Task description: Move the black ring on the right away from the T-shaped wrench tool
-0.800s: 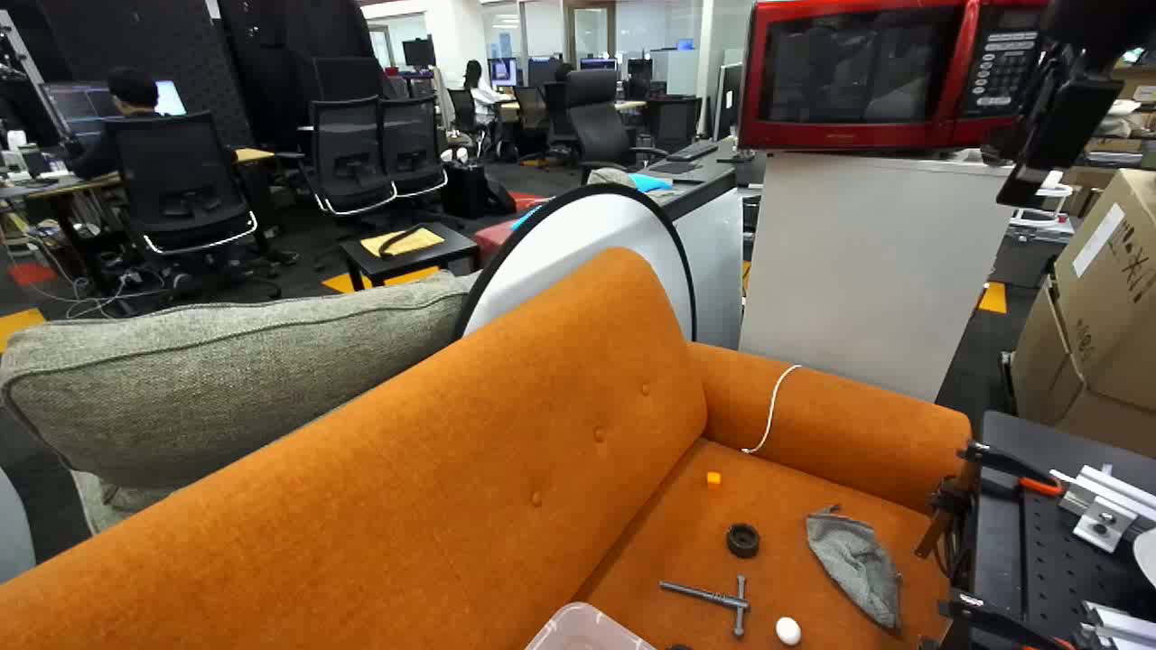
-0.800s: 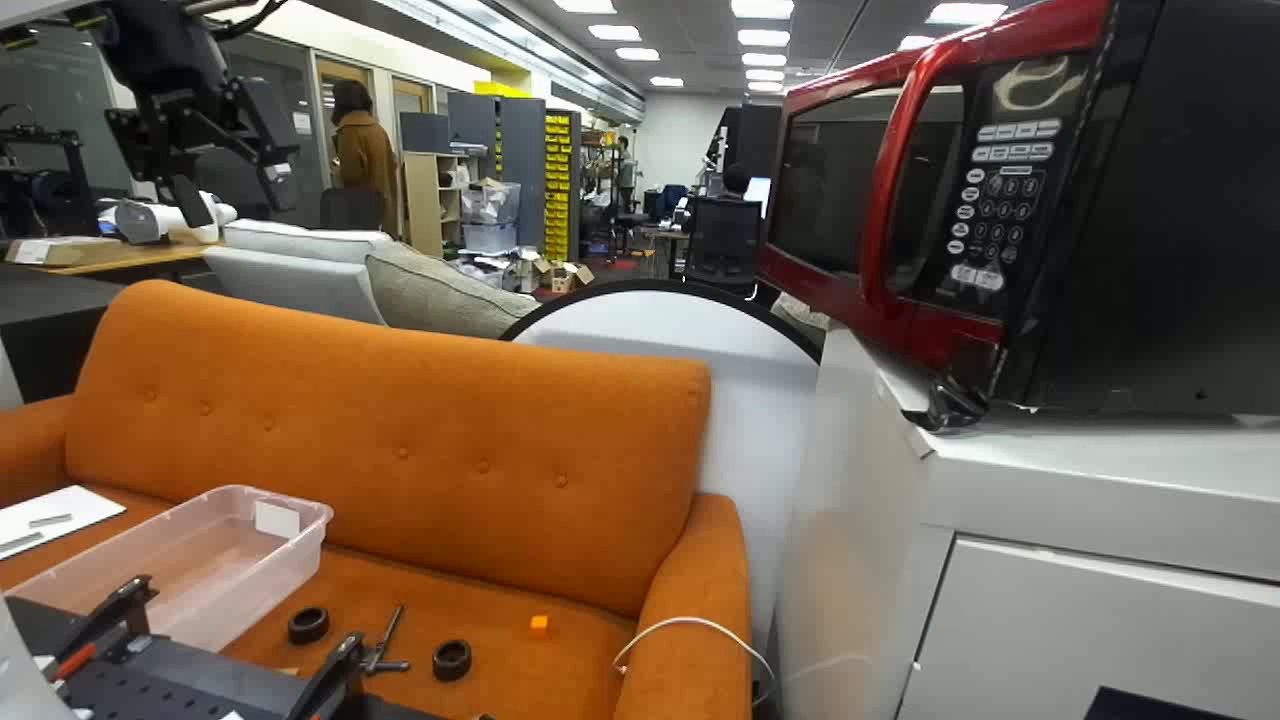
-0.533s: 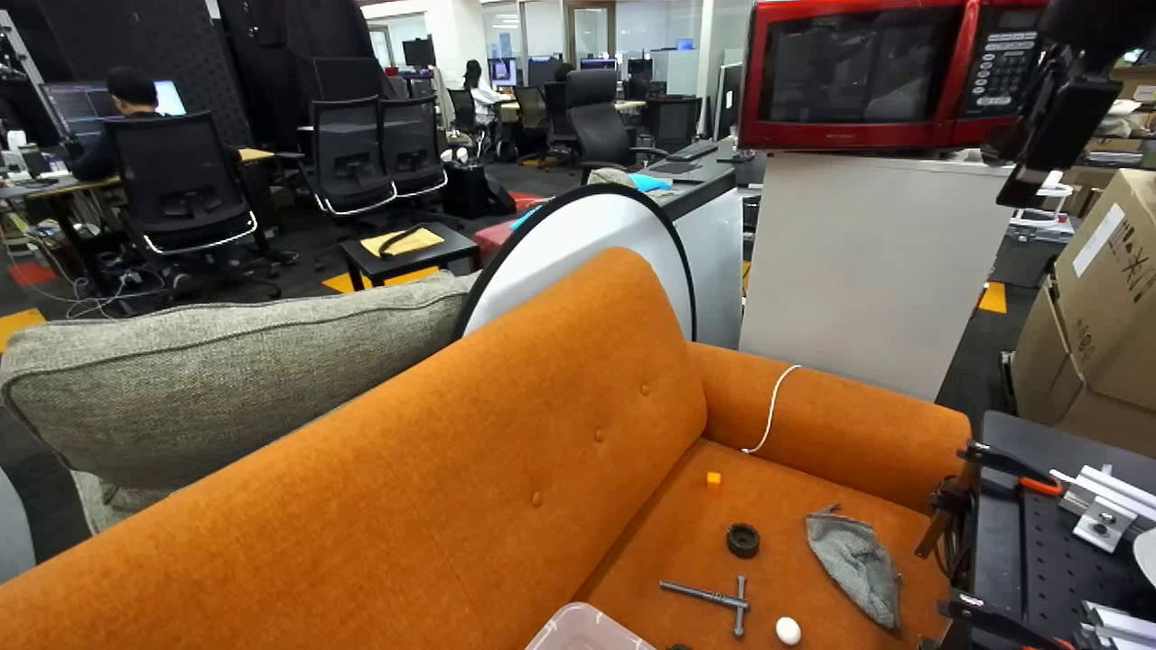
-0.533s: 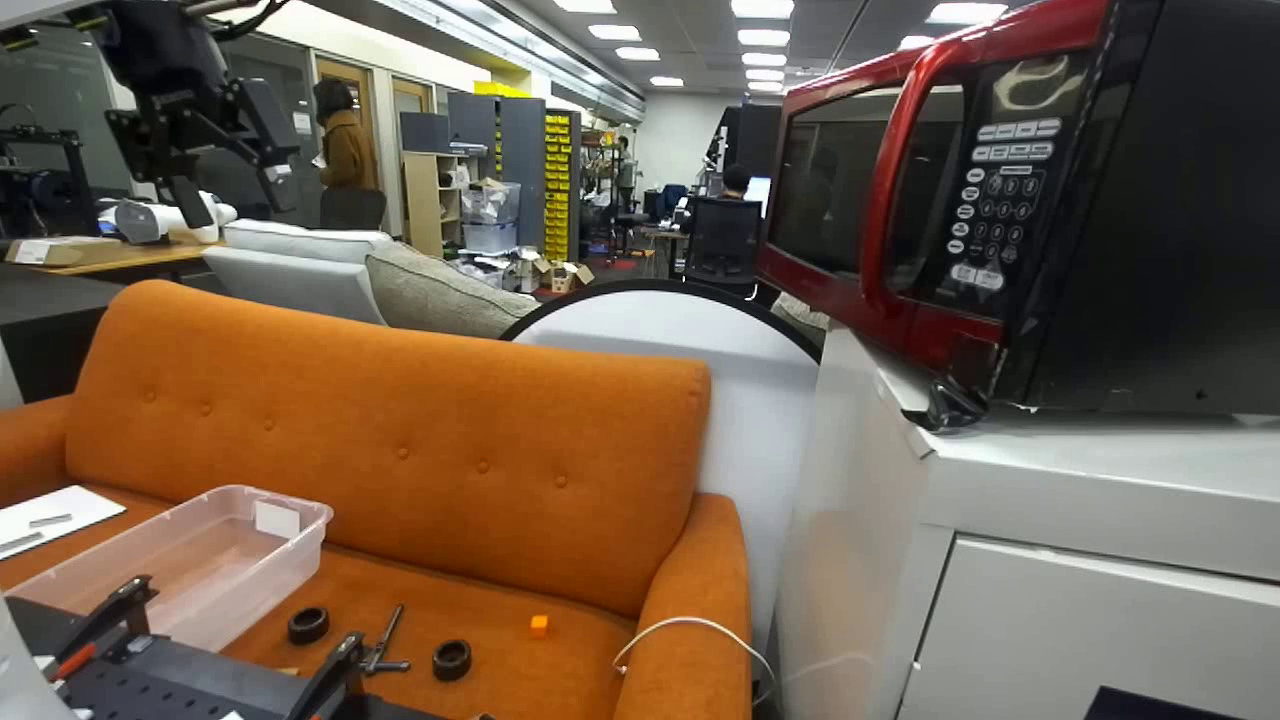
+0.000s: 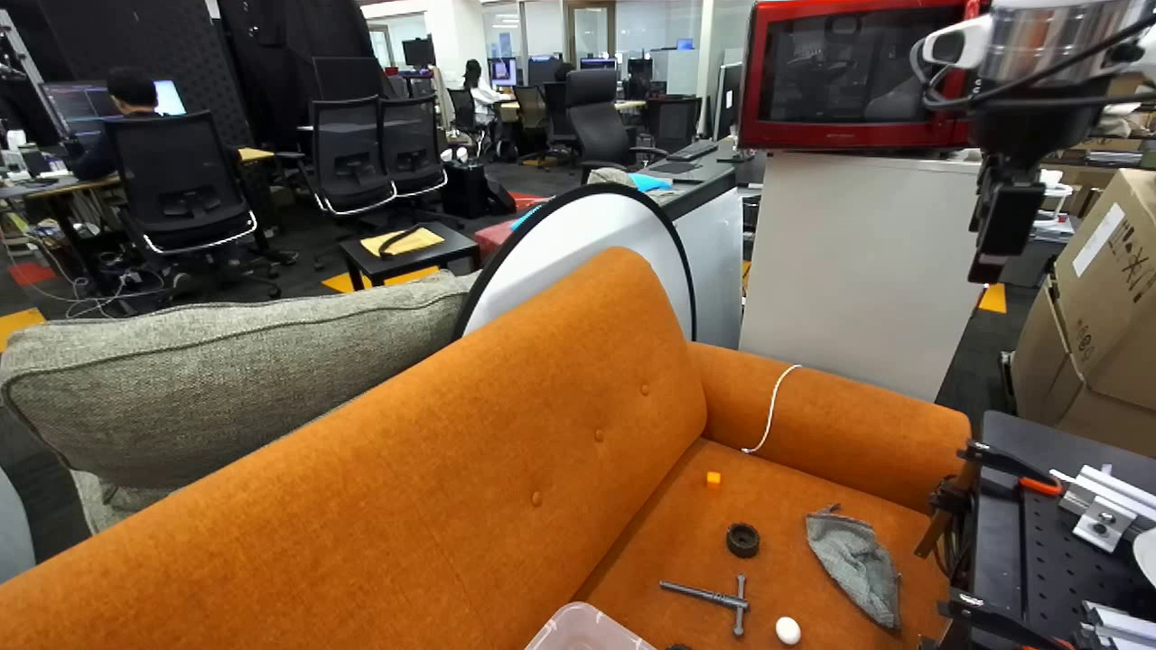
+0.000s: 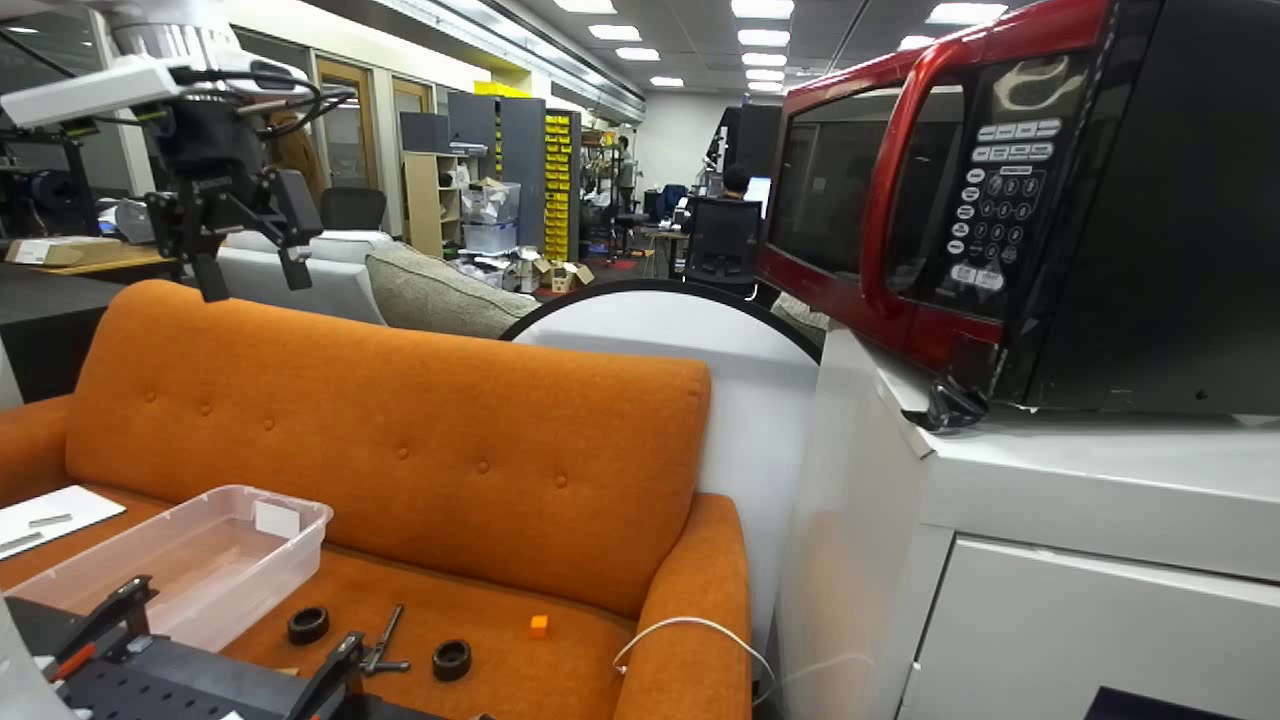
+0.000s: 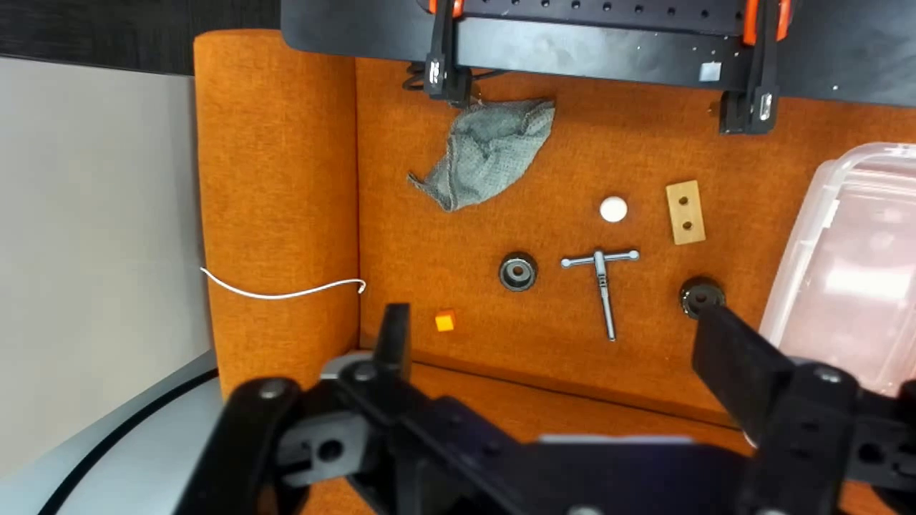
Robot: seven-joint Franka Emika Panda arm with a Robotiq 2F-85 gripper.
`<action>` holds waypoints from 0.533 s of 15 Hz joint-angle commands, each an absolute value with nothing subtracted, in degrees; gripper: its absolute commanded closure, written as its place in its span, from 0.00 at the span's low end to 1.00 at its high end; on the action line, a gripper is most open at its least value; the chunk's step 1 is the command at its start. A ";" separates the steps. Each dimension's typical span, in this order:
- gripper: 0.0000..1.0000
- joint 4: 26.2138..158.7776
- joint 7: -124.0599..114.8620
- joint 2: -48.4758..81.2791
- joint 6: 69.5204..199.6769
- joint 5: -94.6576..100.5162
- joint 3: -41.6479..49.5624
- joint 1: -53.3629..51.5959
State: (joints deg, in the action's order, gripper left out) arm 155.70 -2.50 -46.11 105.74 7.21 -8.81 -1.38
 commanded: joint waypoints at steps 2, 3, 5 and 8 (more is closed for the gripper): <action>0.00 155.97 -3.89 -43.40 108.18 7.94 -7.95 -2.35; 0.00 155.91 -3.95 -43.15 108.28 7.95 -7.94 -2.34; 0.00 155.88 -3.95 -43.53 108.27 7.95 -7.95 -2.34; 0.00 155.89 -3.95 -43.72 108.27 7.95 -7.96 -2.34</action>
